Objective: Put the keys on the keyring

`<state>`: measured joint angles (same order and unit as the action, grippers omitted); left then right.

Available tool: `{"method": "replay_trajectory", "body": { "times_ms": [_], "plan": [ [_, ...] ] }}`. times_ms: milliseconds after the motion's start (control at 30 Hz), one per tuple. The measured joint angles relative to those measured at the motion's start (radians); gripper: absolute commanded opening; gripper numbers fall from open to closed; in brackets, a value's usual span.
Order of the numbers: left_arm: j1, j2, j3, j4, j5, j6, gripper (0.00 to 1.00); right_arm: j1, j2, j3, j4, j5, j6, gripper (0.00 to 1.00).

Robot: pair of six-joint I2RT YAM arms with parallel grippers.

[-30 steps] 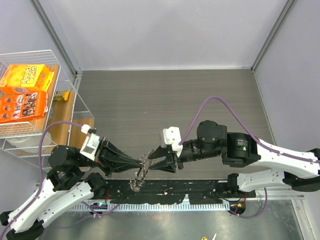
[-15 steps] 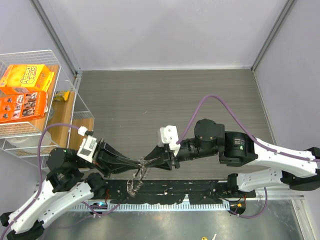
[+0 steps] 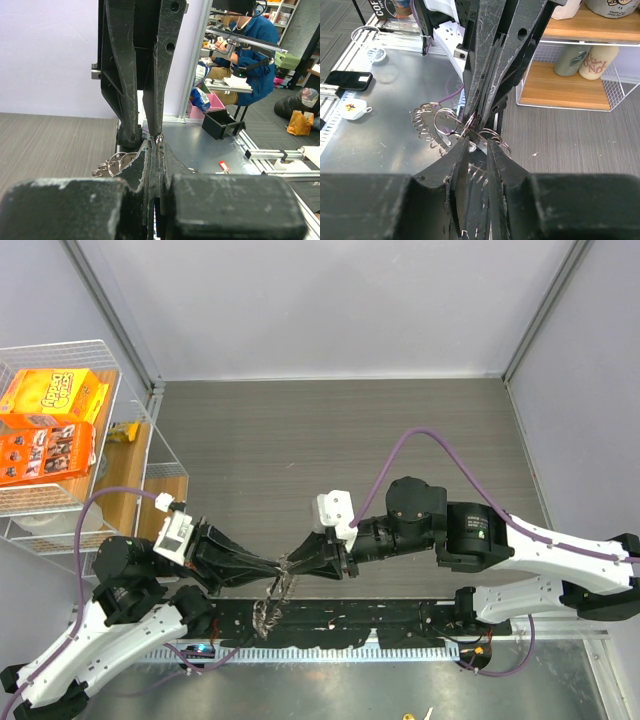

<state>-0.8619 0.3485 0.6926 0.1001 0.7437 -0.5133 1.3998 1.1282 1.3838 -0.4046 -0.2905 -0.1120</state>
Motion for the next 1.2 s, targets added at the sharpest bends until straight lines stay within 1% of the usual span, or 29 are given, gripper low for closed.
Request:
{"method": "replay_trajectory", "body": {
  "times_ms": [233,533,900,1033,1067,1133,1200],
  "plan": [
    [0.0,0.0,0.0,-0.001,-0.002,0.001,0.0,0.0,0.0,0.022,-0.046,-0.007,-0.001,0.26],
    [0.0,0.0,0.0,-0.007,-0.012,0.017,0.0,0.0,0.006,0.039,-0.09,-0.023,-0.007,0.29],
    [0.0,0.0,0.0,-0.007,-0.015,0.024,0.0,0.0,0.04,0.071,-0.097,-0.041,0.002,0.28],
    [0.0,0.0,0.0,-0.008,-0.015,0.024,0.0,0.0,0.048,0.081,-0.097,-0.043,0.008,0.2],
    [0.0,0.0,0.0,-0.008,-0.015,0.024,0.0,0.0,0.049,0.083,-0.097,-0.044,0.009,0.15],
    [0.0,0.0,0.0,-0.008,-0.016,0.024,0.0,0.0,0.052,0.084,-0.097,-0.044,0.01,0.1],
    [0.0,-0.001,0.0,-0.008,-0.016,0.024,0.0,0.0,0.054,0.084,-0.097,-0.044,0.01,0.07]
  ]
}}
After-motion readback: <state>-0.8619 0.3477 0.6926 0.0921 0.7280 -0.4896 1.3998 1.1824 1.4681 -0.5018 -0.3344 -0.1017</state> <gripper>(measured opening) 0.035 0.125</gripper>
